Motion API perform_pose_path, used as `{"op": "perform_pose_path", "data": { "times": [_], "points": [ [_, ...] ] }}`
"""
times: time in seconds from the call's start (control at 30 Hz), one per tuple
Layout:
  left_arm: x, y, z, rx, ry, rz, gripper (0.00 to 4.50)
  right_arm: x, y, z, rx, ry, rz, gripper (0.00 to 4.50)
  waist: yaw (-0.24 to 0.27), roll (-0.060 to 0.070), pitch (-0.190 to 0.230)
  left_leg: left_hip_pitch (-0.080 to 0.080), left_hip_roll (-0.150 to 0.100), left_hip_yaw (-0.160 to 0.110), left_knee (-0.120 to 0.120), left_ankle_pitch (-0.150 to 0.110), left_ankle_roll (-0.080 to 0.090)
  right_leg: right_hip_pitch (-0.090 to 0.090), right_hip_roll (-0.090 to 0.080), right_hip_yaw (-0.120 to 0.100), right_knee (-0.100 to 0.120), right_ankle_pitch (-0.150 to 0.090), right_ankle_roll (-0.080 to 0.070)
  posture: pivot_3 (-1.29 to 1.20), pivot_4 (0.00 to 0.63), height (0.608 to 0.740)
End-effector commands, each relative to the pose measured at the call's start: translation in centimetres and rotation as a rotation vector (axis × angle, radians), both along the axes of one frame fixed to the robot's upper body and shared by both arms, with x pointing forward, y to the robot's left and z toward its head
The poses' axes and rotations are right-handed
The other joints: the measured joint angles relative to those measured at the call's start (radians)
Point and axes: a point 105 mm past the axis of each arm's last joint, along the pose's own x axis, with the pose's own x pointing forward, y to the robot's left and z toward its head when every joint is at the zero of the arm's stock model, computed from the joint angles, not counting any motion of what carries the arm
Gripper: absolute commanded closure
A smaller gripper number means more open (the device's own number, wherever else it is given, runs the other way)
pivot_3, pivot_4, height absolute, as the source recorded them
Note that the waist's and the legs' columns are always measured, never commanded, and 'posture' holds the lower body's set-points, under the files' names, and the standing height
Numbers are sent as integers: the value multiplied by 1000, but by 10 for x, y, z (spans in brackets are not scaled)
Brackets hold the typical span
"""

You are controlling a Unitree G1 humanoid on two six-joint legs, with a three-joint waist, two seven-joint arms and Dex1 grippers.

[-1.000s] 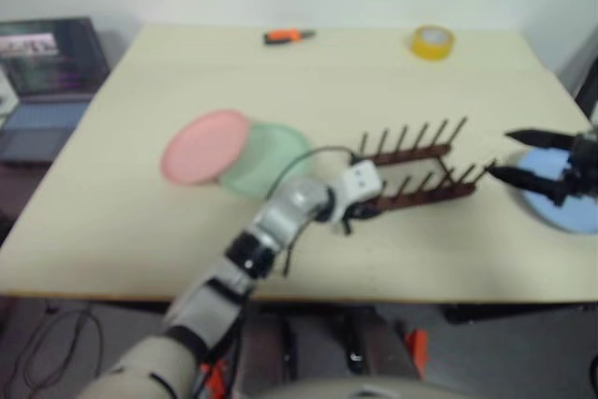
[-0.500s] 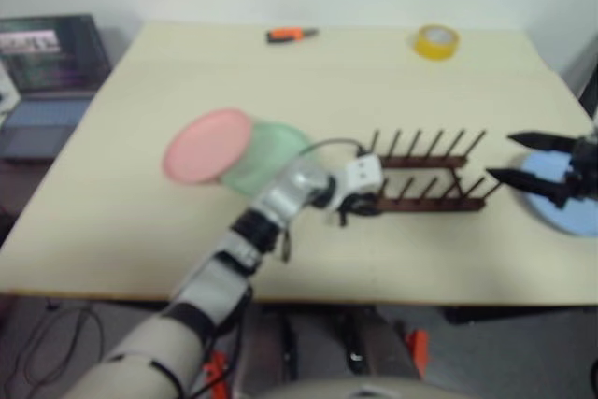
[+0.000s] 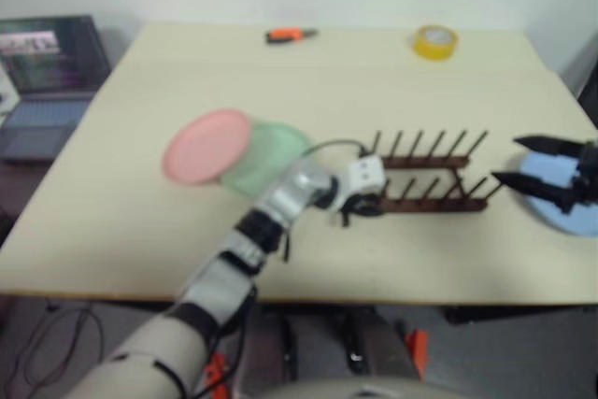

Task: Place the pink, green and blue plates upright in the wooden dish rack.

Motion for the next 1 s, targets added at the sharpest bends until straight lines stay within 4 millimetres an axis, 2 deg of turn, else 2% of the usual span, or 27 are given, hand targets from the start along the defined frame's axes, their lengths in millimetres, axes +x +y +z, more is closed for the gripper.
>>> {"op": "perform_pose_path", "data": {
  "times": [0.03, 0.23, 0.4, 0.57, 0.67, 0.83, 0.9, 0.97, 1.0],
  "points": [
    [1, -1, 4, 4, -24, 8, 2100, 0, 2, 12, 0, -49, 9, 447, 0, 0, 0, 0, 0, 0, 0, 0, 0, 0, 0, 0, 0, 0, 0, 0, 150, 740],
    [6, 6, 10, -1, -51, 39, 36, 0, 1, 11, -1, -45, 13, 447, 0, 0, 0, 0, 0, 0, -1, 0, 0, 0, 0, 0, 0, 0, 0, 0, 150, 740],
    [12, 19, 32, -33, -101, 60, 36, -3, -4, 5, -26, -3, 8, 447, -1, 0, 0, 0, 0, 0, -1, 0, 0, 0, 0, 0, 0, 0, 0, 0, 150, 740],
    [2, 38, 64, -59, -168, 30, 36, -11, -21, -5, -18, 36, -54, 447, 0, 0, 0, 0, 1, 0, -2, 0, 0, 0, 0, 0, 0, -1, -1, 0, 150, 740],
    [-10, 49, 76, -68, -177, 0, 634, -18, -25, -11, -2, 59, -71, 1053, -1, 0, 0, 0, 1, 0, -3, 0, 0, 0, -2, 0, 0, -1, 0, 0, 150, 740],
    [-40, 57, 80, -59, -150, -103, 2552, -27, -26, -21, -3, 106, -81, 2930, -1, 0, 0, 1, 2, 0, -3, 0, 0, 0, -2, 0, 0, -2, 0, 0, 150, 740],
    [-54, 58, 74, -58, -120, -172, 3223, -34, -22, -40, -26, 188, -63, 3581, 0, 1, 0, 1, 1, 0, -3, 0, 0, 0, -2, 0, 1, -2, 0, 0, 150, 740],
    [-57, 55, 65, -44, -104, -172, 3962, -40, -22, -63, -71, 266, -70, 4327, 1, 1, 0, 2, 1, -1, -3, 0, 0, 1, -3, -1, 0, -2, 0, 0, 150, 740],
    [-57, 51, 61, -43, -98, -168, 4362, -39, -24, -69, -80, 281, -91, 4500, 1, 0, 0, 2, 1, -2, -2, 0, 0, 2, -3, -1, 0, -2, 0, 0, 150, 740]
  ]
}}
